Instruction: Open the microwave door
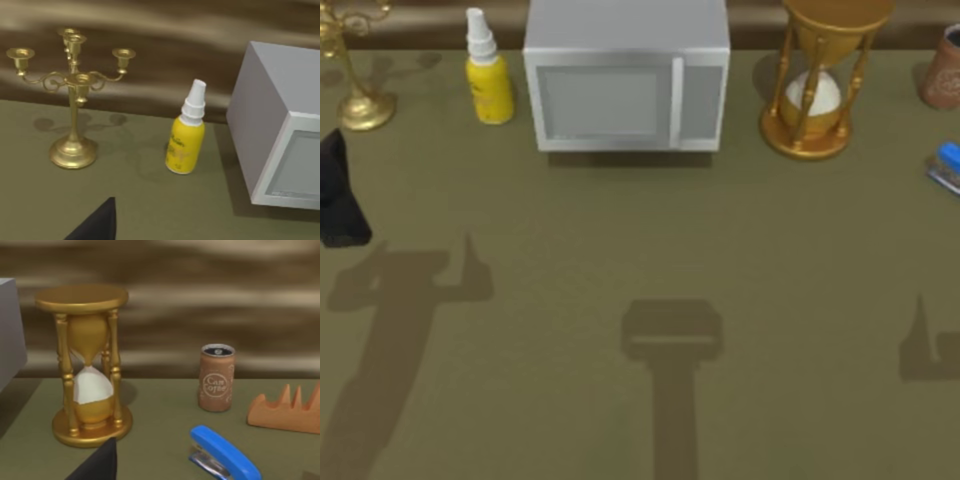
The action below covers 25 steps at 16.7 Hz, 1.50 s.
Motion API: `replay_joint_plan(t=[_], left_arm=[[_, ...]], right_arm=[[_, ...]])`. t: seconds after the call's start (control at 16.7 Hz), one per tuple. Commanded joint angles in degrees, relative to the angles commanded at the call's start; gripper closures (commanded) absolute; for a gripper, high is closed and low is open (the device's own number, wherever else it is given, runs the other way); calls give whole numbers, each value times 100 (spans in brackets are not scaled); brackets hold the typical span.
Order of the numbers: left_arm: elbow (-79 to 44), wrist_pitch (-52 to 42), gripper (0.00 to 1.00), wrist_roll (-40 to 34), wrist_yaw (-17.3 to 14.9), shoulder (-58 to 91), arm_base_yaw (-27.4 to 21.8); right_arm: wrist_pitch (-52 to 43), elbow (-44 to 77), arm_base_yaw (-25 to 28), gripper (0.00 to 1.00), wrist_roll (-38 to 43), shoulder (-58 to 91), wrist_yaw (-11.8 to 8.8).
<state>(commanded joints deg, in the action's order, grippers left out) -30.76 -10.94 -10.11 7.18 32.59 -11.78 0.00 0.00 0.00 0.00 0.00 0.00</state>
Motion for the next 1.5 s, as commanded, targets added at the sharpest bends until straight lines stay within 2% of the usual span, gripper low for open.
replay_joint_plan(t=[0.48,0.78,1.08,1.5], left_arm=[[-4163,-1612,0,-1263,947,5342,-1553],[-6294,-2391,0,-1942,1422,7856,-2361],[-7609,-2763,0,-2367,1698,9153,-2832],[-7764,-2777,0,-2403,1716,9315,-2857]], right_arm=[[0,0,0,0,0,0,0],[0,0,0,0,0,0,0],[0,0,0,0,0,0,0],[0,0,0,0,0,0,0]])
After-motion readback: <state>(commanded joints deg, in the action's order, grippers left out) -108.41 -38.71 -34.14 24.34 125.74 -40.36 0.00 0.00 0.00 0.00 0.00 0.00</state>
